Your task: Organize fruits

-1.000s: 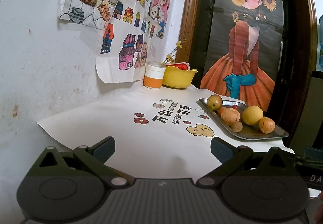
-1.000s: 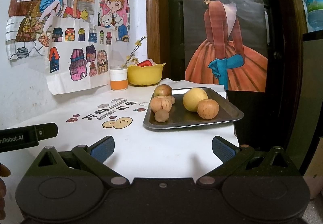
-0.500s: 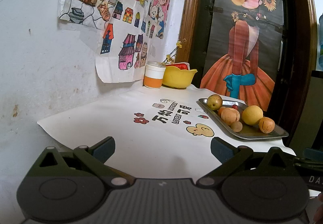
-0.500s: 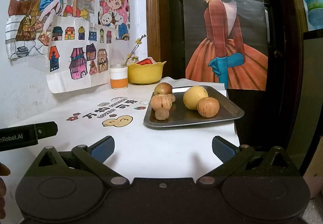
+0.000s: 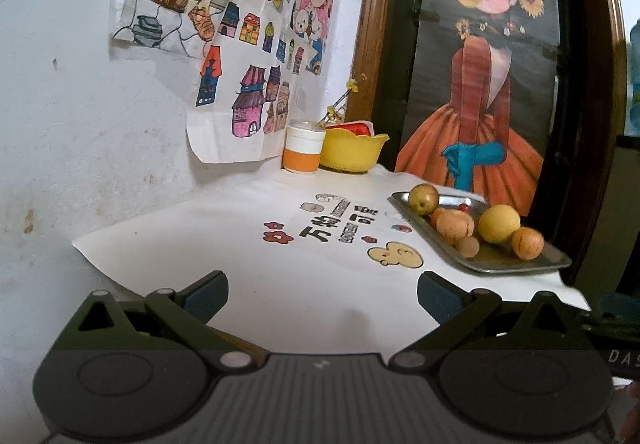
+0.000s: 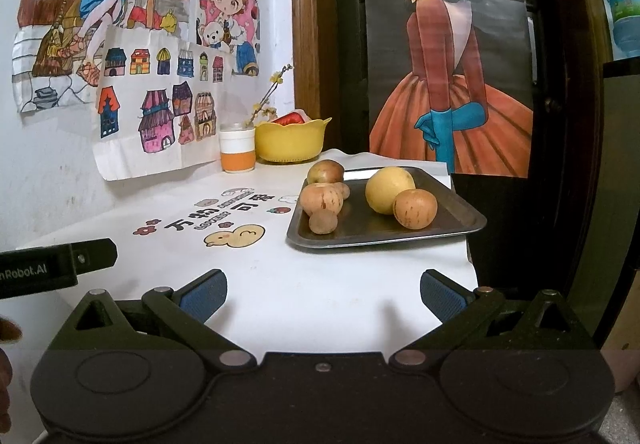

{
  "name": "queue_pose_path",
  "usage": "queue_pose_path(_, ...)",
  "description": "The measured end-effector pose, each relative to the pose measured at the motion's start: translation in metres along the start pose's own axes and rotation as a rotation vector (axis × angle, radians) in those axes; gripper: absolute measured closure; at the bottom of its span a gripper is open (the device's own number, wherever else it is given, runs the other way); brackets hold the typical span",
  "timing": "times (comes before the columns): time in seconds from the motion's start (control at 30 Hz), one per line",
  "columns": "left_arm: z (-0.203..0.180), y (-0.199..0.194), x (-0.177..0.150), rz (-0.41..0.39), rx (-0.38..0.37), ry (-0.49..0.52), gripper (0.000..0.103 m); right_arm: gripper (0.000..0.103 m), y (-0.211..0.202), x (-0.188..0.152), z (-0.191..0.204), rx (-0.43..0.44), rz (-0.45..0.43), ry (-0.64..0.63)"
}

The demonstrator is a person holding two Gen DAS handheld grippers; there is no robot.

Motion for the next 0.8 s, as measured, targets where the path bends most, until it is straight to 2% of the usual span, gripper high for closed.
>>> queue_pose_path(0.13, -0.0048, 0.0000, -0.0028, 0.004, 0.044, 0.054, 0.000, 0.001, -0.0003, -0.0004, 0.0009, 0.000, 0.000, 0.000)
queue_pose_path(0.8, -0.0058, -0.0011, 0.0002, 0.007, 0.025, 0.048, 0.000, 0.001, -0.0011, -0.0051, 0.0041, 0.003, 0.009, -0.005)
Point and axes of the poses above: each gripper's, at about its wrist camera, not at the fingertips, and y roughly the way its jaws point, z to its left, x to its top, the point moved 8 cm from there along y, roughly the way its jaws point, and after that the axes turned 5 degrees about -x, right-handed, at the moved point
